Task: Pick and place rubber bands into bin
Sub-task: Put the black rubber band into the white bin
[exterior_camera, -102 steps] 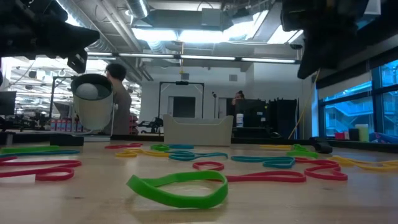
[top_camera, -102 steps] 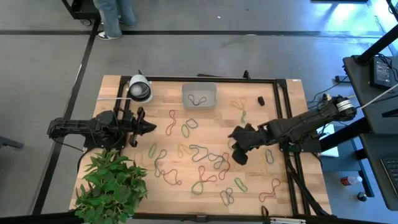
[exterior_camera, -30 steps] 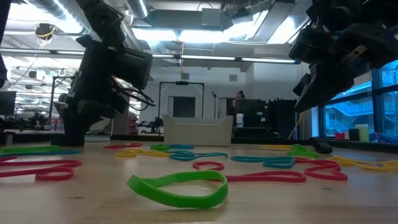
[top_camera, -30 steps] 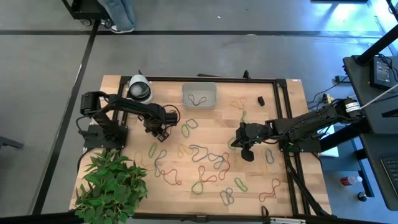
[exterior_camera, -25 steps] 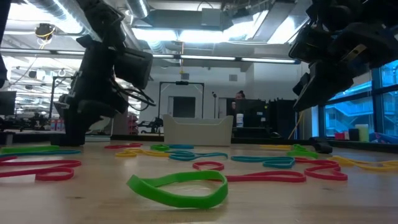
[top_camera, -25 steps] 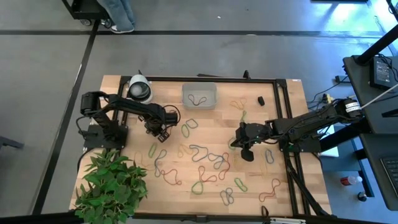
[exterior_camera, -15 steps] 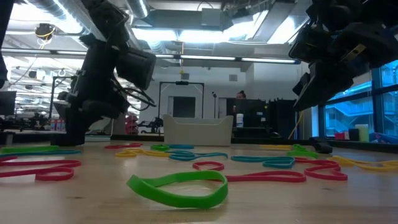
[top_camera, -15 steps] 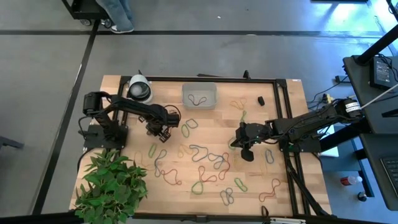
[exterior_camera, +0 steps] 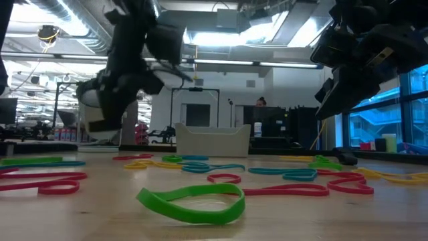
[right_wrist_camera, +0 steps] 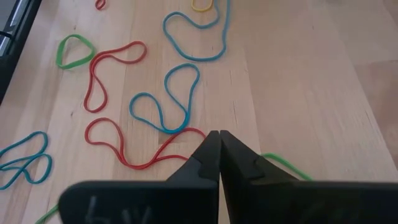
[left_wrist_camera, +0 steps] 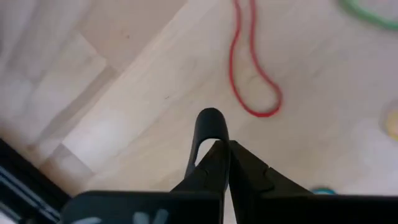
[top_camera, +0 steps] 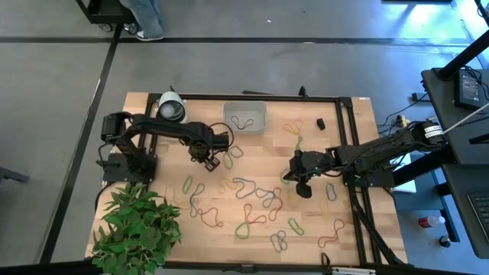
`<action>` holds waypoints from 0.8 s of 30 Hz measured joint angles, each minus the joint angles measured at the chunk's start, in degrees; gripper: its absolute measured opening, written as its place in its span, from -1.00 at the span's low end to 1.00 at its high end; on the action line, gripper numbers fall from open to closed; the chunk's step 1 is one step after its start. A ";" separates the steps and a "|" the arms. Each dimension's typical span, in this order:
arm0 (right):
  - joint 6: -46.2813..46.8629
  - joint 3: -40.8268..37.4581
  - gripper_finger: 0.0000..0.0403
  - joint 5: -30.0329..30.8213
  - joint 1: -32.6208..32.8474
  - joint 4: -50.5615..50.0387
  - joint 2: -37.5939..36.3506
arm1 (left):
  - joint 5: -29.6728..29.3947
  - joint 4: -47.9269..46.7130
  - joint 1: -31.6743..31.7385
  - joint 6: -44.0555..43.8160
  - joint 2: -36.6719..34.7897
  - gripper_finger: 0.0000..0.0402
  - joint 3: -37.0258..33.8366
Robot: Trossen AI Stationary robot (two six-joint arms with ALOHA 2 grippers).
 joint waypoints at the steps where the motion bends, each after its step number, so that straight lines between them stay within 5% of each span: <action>1: 0.00 0.00 -0.96 0.00 0.00 -0.02 0.00 | 0.00 -0.91 0.00 0.36 0.00 -0.98 1.36; 14: 0.00 0.00 -0.96 0.02 0.00 0.55 0.02 | -8.73 0.56 2.44 17.32 -0.11 -0.98 19.05; 24: 0.00 0.00 -0.96 0.68 0.00 3.14 0.02 | -6.35 14.10 11.09 36.87 7.92 -0.98 28.60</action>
